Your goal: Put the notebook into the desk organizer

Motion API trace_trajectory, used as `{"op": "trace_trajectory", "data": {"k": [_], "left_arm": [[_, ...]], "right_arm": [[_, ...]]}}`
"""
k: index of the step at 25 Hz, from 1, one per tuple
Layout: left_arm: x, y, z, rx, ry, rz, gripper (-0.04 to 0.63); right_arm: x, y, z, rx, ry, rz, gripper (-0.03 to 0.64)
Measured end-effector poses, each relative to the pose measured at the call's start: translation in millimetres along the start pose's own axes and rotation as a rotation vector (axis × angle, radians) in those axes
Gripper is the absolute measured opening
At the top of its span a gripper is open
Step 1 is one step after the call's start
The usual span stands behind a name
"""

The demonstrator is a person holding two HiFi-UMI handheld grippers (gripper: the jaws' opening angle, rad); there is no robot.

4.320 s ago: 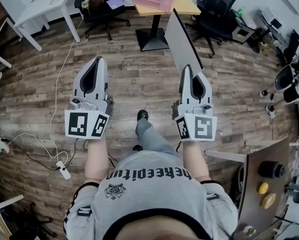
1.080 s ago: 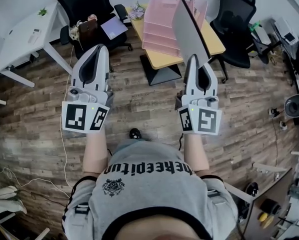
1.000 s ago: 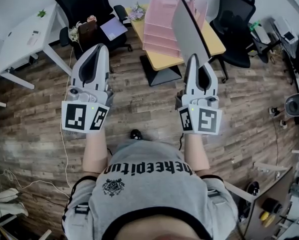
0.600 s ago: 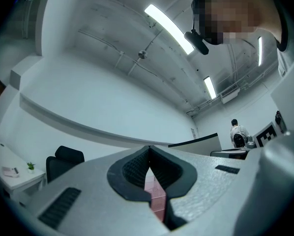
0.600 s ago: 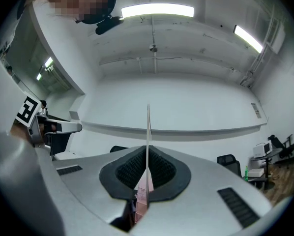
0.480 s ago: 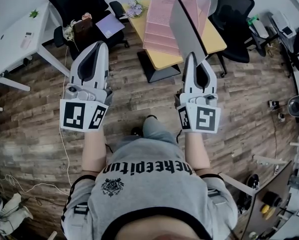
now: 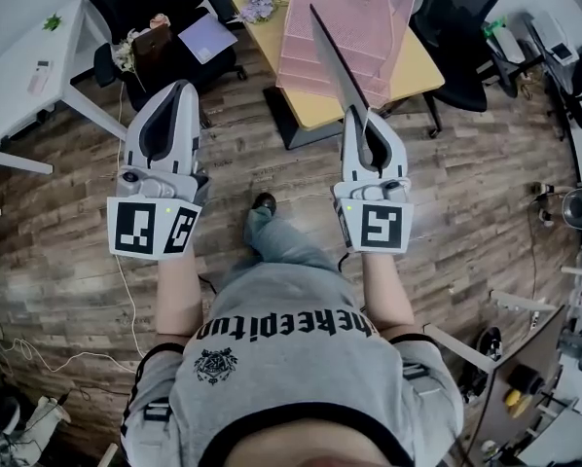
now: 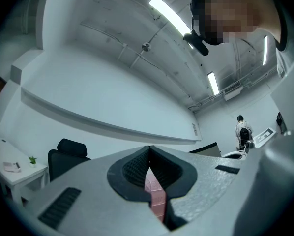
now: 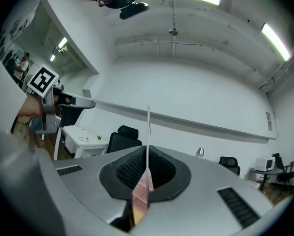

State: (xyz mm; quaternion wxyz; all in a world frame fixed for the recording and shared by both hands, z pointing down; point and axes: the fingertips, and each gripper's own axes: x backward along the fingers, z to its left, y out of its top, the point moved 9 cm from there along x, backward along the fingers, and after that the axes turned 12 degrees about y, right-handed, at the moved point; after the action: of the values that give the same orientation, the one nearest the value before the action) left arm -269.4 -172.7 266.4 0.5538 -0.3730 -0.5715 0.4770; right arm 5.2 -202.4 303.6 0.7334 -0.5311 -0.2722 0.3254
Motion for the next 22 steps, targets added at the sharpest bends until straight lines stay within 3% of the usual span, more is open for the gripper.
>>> {"op": "trace_trajectory", "data": {"k": [4, 8, 22], "left_arm": [[-12, -10, 13, 0.007, 0.005, 0.020, 0.003], [-25, -23, 23, 0.015, 0.011, 0.048, 0.003], [-58, -61, 33, 0.045, -0.012, 0.122, 0.003]], "right_arm": [[-18, -17, 4, 0.114, 0.060, 0.061, 0.009], [-32, -38, 8, 0.247, 0.114, 0.198, 0.009], [-54, -108, 16, 0.434, 0.193, 0.459, 0.009]]}}
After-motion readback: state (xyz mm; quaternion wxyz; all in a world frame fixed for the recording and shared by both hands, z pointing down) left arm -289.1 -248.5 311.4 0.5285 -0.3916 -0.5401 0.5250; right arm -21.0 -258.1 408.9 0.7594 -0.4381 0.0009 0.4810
